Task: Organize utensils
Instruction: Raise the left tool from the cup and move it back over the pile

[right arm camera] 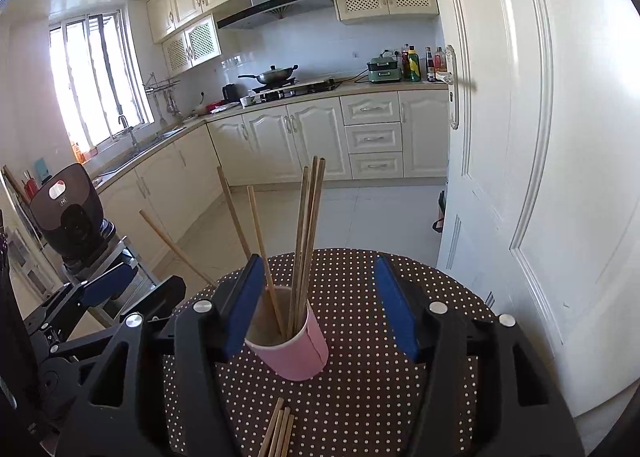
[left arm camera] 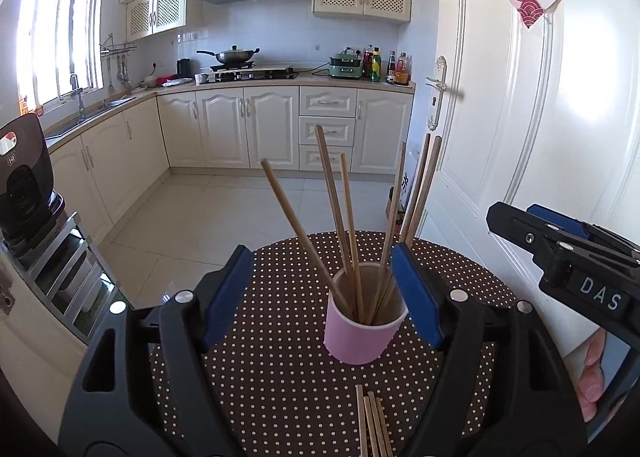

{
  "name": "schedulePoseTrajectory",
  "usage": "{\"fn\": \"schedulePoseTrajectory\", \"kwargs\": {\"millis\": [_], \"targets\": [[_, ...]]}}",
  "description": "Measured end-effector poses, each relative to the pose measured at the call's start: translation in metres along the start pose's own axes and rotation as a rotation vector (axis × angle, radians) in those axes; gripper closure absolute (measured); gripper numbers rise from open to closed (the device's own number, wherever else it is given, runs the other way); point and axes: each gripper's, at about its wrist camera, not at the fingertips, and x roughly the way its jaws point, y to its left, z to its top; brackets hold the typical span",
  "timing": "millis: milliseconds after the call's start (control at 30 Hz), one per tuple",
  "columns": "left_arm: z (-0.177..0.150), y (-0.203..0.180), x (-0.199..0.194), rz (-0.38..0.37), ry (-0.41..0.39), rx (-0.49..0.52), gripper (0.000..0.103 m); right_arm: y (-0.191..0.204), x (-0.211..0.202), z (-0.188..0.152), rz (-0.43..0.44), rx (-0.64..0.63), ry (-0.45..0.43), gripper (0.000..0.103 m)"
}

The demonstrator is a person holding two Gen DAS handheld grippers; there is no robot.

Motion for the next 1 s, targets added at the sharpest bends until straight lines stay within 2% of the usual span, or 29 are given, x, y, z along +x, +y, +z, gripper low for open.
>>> {"fn": "schedulePoseTrajectory", "kwargs": {"millis": [167,400,467,700,800,1000], "targets": [[-0.015,0.003,-0.014,0.0,0.0,0.001,0.024,0.0,-0.01,-0.012,0.0,-0.005,0.016,0.037],[-0.035,0.007,-0.023,0.01,0.024,-0.002,0.021,-0.002,-0.015,-0.03,0.008,-0.026,0.057,0.033],[-0.04,0.007,-0.023,0.019,0.031,0.0,0.018,-0.003,-0.013,-0.035,0.011,-0.032,0.078,0.027],[-0.063,0.01,-0.019,0.023,0.088,0.006,0.017,-0.005,-0.004,-0.063,0.004,-0.048,0.155,0.023],[-0.076,0.012,-0.017,0.021,0.115,0.026,0.016,-0.007,0.004,-0.075,-0.02,-0.053,0.205,0.018],[-0.098,0.021,-0.01,0.03,0.197,0.037,0.016,-0.01,0.017,-0.099,-0.029,-0.044,0.293,0.013]]}}
